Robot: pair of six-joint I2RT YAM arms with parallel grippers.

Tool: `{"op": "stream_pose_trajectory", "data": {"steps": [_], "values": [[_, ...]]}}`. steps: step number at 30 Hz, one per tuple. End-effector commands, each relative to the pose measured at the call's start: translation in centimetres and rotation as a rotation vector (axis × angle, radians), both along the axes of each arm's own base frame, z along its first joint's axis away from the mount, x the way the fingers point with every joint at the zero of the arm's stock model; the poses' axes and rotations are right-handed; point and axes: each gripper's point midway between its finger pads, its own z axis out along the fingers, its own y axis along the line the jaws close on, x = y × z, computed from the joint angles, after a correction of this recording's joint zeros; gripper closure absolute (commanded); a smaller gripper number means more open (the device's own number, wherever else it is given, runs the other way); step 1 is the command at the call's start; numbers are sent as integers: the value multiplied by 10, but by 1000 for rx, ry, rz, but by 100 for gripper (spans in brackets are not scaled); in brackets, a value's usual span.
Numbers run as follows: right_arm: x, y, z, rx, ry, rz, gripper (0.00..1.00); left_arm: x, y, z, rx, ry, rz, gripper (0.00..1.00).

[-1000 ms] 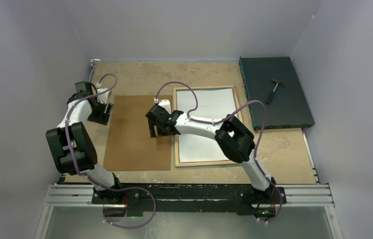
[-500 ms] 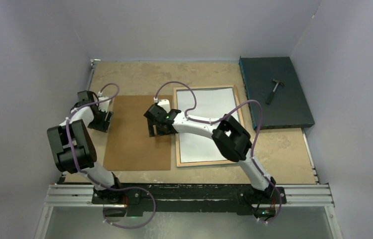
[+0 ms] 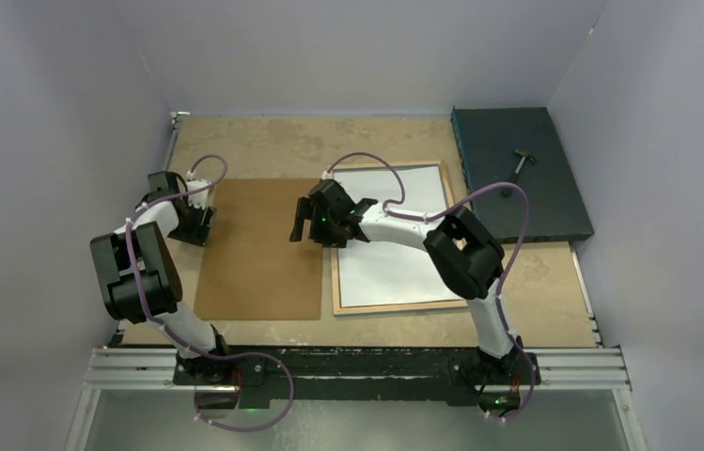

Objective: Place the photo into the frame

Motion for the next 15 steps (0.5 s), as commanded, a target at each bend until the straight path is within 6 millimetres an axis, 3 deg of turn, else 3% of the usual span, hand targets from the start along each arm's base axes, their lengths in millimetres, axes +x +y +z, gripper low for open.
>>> {"op": "stream_pose_trajectory", "data": {"steps": [1, 5, 11, 15], "values": [[-13, 39, 45, 345, 54, 79, 7, -18, -33, -36, -137, 87, -28, 39], [-10, 46, 95, 569, 15, 124, 9, -20, -38, -39, -159, 96, -34, 40], [-31, 49, 170, 889, -81, 239, 13, -21, -43, -38, -181, 95, -45, 42], [-32, 43, 194, 976, -164, 249, 16, -22, -46, -36, -192, 89, -49, 43]]}}
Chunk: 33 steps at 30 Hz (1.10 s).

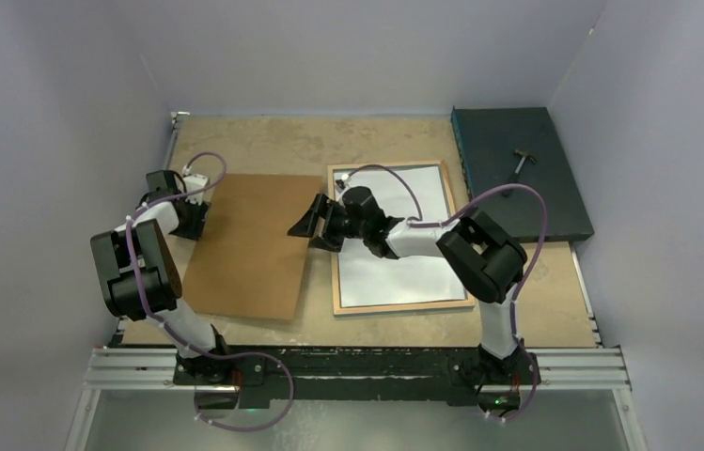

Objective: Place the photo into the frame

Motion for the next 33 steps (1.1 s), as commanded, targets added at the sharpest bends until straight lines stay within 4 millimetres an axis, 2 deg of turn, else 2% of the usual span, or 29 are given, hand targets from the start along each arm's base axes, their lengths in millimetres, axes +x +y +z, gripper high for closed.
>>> {"op": "stream_pose_trajectory", "data": {"steps": [1, 8, 10, 15, 18, 21, 22, 24, 28, 29, 33], "values": [[-16, 32, 153, 455, -292, 114, 16, -41, -56, -36, -229, 159, -61, 43], [-20, 35, 142, 505, -259, 127, 18, -41, -61, -31, -256, 156, -72, 45], [-17, 39, 131, 486, -235, 132, 20, -41, -62, -28, -260, 153, -74, 44], [-8, 38, 119, 365, -235, 90, 30, -35, -60, -15, -248, 131, -80, 45], [-5, 31, 113, 277, -224, 69, 48, -24, -59, 3, -252, 93, -81, 44], [3, 26, 113, 200, -224, 29, 83, -9, -61, 32, -262, 34, -102, 37], [5, 25, 113, 180, -221, 18, 91, -5, -61, 44, -262, 7, -111, 33], [10, 23, 115, 152, -217, 0, 99, 4, -64, 72, -263, -53, -149, 28], [31, 14, 124, 139, -198, -49, 100, 13, -80, 131, -246, -187, -274, 20], [39, 10, 129, 149, -187, -69, 100, 11, -88, 148, -225, -224, -324, 19], [79, -17, 156, 204, -172, -164, 100, -3, -133, 193, -133, -318, -563, 17]]}}
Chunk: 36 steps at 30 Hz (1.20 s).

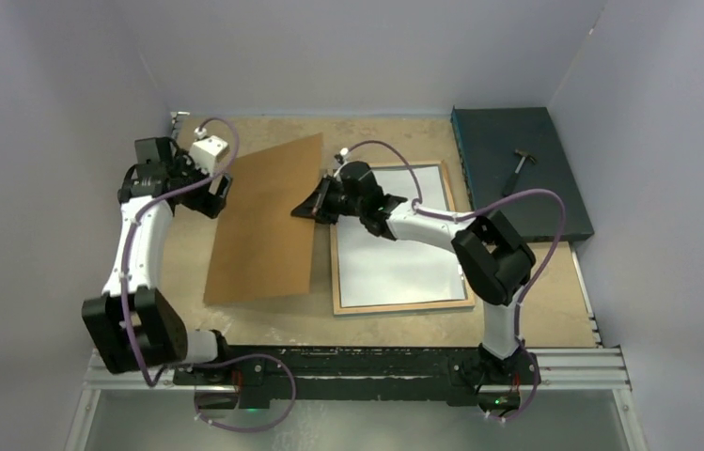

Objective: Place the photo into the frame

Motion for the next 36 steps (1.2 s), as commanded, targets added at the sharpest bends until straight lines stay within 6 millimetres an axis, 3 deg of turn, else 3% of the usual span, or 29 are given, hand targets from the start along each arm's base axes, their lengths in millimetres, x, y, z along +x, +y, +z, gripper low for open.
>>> {"op": "stream_pose_trajectory", "data": {"steps": [1, 4, 7, 12, 16, 20, 27, 36], "values": [[61, -36, 96, 161, -105, -147, 100, -21, -60, 62, 44, -162, -305, 17], [80, -57, 113, 221, -83, -194, 100, -43, -83, 83, 86, -236, -460, 17], [91, -73, 128, 282, -63, -212, 100, -65, -94, 88, 140, -276, -557, 17], [89, -76, 151, 339, -46, -192, 100, -93, -99, 95, 276, -430, -670, 20], [80, -73, 156, 394, 1, -155, 100, -106, -96, 100, 438, -552, -761, 19], [76, -72, 168, 464, 21, -151, 100, -113, -98, 98, 556, -632, -855, 19], [68, -71, 186, 503, 28, -121, 100, -117, -103, 95, 597, -674, -922, 22], [37, -52, 188, 547, 69, -8, 100, -100, -105, 110, 596, -778, -861, 36]]}}
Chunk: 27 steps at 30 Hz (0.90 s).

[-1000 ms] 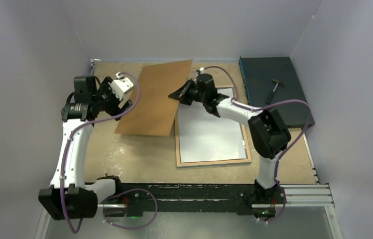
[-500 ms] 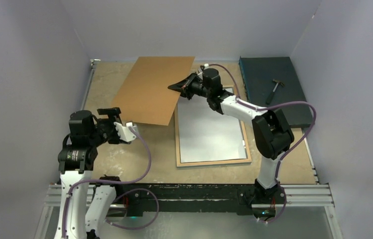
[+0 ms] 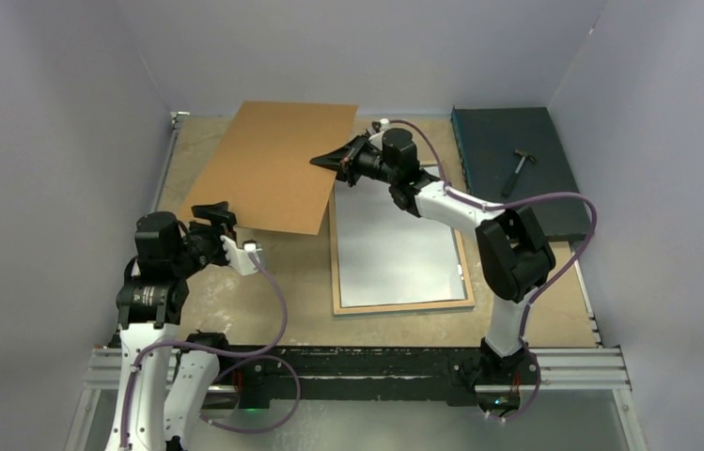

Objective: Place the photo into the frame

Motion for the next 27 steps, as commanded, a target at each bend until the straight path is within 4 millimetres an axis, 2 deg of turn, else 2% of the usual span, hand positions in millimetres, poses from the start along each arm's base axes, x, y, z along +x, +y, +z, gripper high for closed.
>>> {"op": "stream_pose_trajectory", "data": {"steps": [1, 5, 11, 13, 15, 19, 21, 25, 27], "values": [[-42, 9, 82, 174, -160, 112, 100, 12, -9, 20, -34, -101, -42, 39], [-49, 12, 76, 164, -149, 125, 100, 16, -10, 24, -38, -114, -46, 51], [-49, 12, 59, 131, -125, 128, 100, 14, -11, 37, -48, -154, -43, 91], [-48, 14, 51, 103, -121, 138, 99, 13, -10, 40, -57, -162, -35, 100], [-50, 18, 39, 58, -132, 175, 80, 13, -9, 42, -56, -166, -27, 100], [-54, 19, 18, -43, -236, 231, 36, 13, -9, 49, -74, -188, -19, 100], [-63, 18, 4, -91, -261, 295, 27, 12, -11, 49, -80, -189, -32, 100], [-75, 7, -15, -133, -327, 406, 17, 15, -12, 54, -72, -224, -42, 100], [-77, 0, -18, -161, -380, 424, 12, 17, -10, 58, -69, -240, -30, 100]]}}
